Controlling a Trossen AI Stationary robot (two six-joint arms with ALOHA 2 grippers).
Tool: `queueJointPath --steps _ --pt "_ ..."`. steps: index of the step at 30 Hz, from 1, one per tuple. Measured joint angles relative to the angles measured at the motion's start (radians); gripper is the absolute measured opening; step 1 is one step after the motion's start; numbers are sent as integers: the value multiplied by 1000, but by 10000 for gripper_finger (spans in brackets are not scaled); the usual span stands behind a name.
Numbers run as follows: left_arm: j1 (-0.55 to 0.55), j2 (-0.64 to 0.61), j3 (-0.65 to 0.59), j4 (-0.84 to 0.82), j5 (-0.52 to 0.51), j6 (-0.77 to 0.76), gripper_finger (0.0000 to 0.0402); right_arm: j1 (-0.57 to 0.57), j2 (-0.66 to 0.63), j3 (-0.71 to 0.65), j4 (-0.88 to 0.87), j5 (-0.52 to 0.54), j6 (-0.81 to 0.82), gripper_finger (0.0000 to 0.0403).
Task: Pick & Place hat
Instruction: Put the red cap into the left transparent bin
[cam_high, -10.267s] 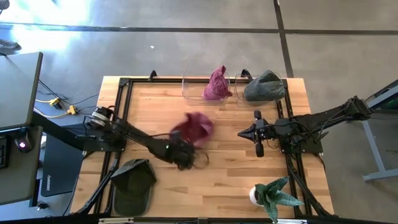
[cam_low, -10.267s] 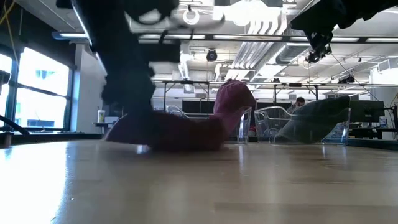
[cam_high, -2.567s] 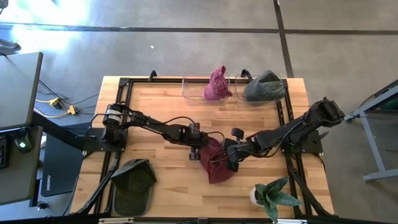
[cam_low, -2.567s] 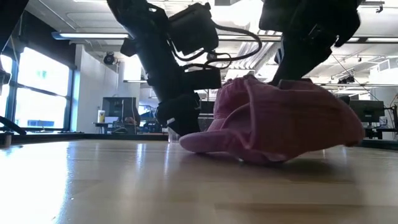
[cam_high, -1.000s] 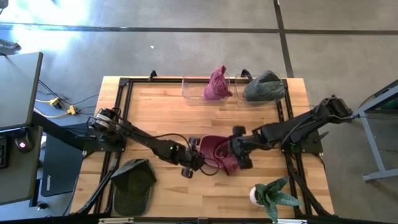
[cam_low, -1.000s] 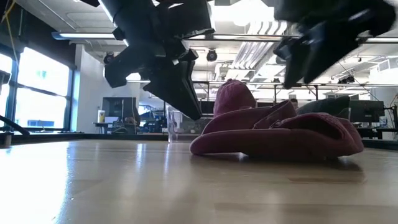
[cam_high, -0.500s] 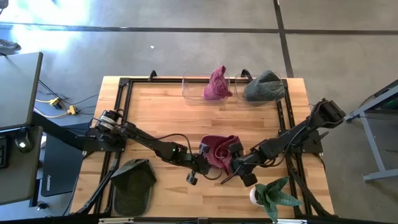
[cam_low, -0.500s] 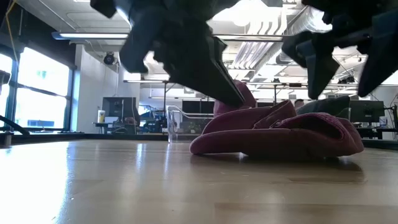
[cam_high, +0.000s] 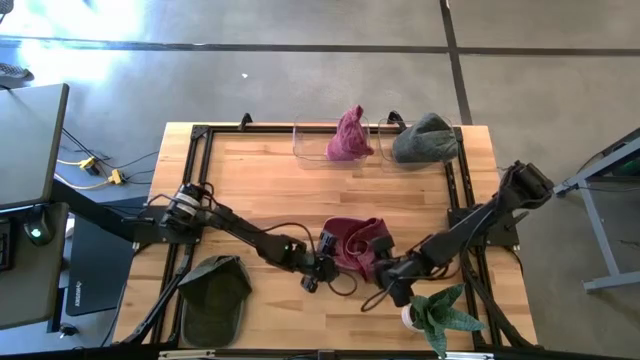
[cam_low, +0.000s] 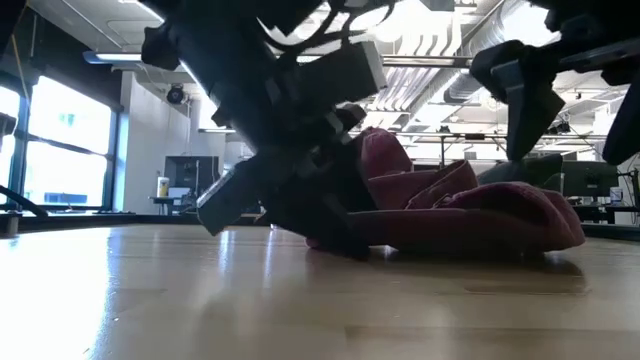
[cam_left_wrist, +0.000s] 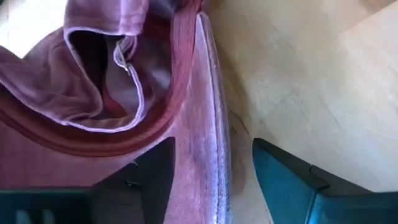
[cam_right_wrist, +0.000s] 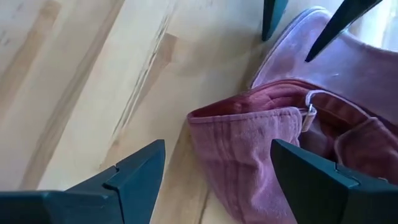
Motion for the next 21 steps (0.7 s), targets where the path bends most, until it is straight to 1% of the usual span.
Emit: queueJointPath --steps 1,3,5,8,9,10,13,15,17,21 --pt "0 -1 0 -2 -3 -1 198 10 0 0 -1 16 2 287" --pt "8 1 0 2 3 -14 167 31 0 0 -1 50 5 288" --pt "16 2 -1 -1 -2 -42 123 48 0 0 -8 82 5 288" --pt "24 1 -1 4 -16 -86 46 67 0 0 -25 135 7 287" --pt "29 -1 0 8 -28 -97 25 72 0 0 -36 149 10 287" --pt "30 -6 0 8 -37 -109 15 74 1 0 -45 158 22 286" --pt "29 -21 0 -6 -65 -174 18 74 15 0 -72 182 57 286" --pt "29 -46 -2 -42 -67 -205 13 74 28 0 -90 213 76 286" --pt "29 -83 -2 -69 -65 -248 5 74 38 0 -97 249 93 286" --pt "29 -150 -3 -119 -82 -322 7 74 61 0 -89 353 97 286"
